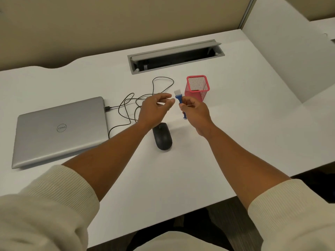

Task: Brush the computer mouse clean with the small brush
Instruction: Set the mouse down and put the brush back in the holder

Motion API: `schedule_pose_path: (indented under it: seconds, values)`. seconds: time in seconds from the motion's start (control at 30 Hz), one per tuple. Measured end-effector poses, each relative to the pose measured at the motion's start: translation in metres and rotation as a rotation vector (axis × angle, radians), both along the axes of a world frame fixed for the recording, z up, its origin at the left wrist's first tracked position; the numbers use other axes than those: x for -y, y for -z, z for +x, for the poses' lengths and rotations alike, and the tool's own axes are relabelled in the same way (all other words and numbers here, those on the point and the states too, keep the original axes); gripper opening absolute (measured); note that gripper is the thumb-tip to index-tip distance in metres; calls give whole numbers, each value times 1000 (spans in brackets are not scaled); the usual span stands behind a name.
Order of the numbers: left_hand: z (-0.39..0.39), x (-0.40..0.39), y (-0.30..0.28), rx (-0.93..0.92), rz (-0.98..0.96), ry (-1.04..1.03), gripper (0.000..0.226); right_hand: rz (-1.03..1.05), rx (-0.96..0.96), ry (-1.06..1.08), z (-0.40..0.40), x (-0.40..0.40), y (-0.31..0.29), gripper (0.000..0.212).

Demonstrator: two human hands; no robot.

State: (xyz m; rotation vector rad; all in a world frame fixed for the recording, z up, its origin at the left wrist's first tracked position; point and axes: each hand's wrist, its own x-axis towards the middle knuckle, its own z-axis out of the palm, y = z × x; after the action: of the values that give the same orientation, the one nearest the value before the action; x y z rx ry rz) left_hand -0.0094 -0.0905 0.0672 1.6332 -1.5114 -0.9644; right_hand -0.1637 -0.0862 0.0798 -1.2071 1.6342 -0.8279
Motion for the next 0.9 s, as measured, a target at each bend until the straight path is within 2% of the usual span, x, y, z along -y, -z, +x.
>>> schedule_pose_path:
  seconds: [0.37, 0.57, 0.73, 0.9]
  values:
    - [-41, 50, -28, -21, -152, 20, 28, -141, -14, -21, -30, 41, -24, 27]
    - [-60, 73, -32, -40, -168, 38, 18, -147, -44, -43, -47, 64, -30, 31]
    - [-71, 93, -29, -17, -154, 45, 19, -199, -29, -45, -60, 82, -35, 33]
    - [-77, 111, -21, -18, -155, 36, 6, -230, -61, -47, -71, 102, -34, 30]
